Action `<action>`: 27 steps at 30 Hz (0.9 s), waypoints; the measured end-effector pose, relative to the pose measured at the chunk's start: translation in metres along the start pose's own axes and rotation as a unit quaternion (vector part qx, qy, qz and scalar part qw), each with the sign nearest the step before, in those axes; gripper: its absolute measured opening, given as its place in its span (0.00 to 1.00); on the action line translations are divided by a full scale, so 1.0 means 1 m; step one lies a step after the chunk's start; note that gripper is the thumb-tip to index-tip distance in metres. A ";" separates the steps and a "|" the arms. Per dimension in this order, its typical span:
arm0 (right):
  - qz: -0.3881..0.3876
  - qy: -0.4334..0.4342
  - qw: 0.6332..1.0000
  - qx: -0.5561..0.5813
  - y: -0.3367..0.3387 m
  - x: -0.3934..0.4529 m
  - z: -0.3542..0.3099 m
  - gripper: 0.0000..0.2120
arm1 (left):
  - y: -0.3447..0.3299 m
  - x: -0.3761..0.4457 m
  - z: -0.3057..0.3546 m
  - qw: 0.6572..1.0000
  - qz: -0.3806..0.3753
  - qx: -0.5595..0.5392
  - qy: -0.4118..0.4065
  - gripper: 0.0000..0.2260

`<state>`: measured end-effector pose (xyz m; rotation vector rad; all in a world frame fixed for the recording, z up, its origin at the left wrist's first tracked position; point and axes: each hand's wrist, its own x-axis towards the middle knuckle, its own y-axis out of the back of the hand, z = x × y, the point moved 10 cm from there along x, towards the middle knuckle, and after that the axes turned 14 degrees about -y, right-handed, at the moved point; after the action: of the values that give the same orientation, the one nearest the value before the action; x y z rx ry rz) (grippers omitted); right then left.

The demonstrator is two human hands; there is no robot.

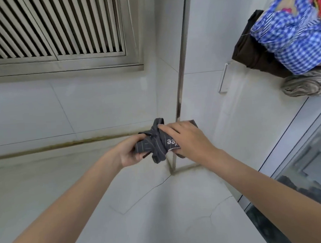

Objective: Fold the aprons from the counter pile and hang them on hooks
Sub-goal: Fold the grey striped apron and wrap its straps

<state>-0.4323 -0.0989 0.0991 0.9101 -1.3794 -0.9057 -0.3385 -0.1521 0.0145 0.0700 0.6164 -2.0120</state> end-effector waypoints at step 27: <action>-0.540 -0.139 0.746 0.364 -0.035 -0.043 -0.039 0.12 | -0.034 -0.055 0.038 0.861 -0.372 0.334 -0.097 0.08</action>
<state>-0.3930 -0.0735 0.0503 2.4158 -1.4225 -1.3968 -0.3307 -0.1118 0.0777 0.0444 -0.2767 -2.8616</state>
